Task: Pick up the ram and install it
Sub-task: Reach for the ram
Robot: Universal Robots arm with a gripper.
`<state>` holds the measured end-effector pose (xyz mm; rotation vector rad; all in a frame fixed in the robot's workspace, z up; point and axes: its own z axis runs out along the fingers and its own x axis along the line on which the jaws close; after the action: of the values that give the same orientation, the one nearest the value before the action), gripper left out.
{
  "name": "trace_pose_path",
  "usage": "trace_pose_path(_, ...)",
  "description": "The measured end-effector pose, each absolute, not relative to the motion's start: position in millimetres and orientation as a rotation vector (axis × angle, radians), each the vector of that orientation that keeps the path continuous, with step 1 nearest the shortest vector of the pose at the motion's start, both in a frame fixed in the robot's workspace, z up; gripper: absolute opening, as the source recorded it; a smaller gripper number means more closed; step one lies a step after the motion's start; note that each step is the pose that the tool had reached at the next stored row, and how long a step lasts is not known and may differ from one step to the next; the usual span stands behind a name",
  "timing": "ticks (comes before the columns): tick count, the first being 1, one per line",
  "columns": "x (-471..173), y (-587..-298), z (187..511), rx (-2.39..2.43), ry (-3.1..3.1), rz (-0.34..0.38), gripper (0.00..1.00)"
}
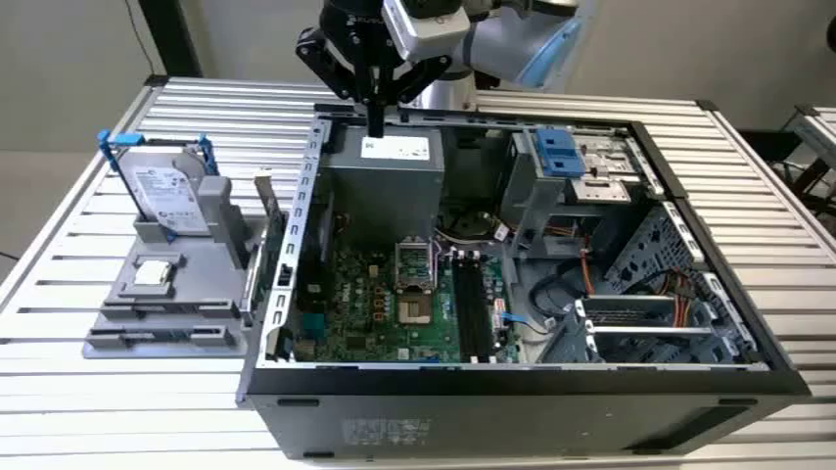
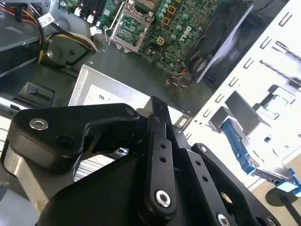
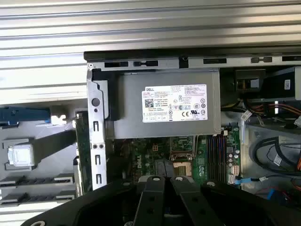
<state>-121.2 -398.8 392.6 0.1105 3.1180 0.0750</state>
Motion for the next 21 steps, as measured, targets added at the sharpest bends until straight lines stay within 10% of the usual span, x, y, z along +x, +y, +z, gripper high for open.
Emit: trace_pose_path(21,-121.2,-398.9,392.6,0.111,3.131,0.074,0.0)
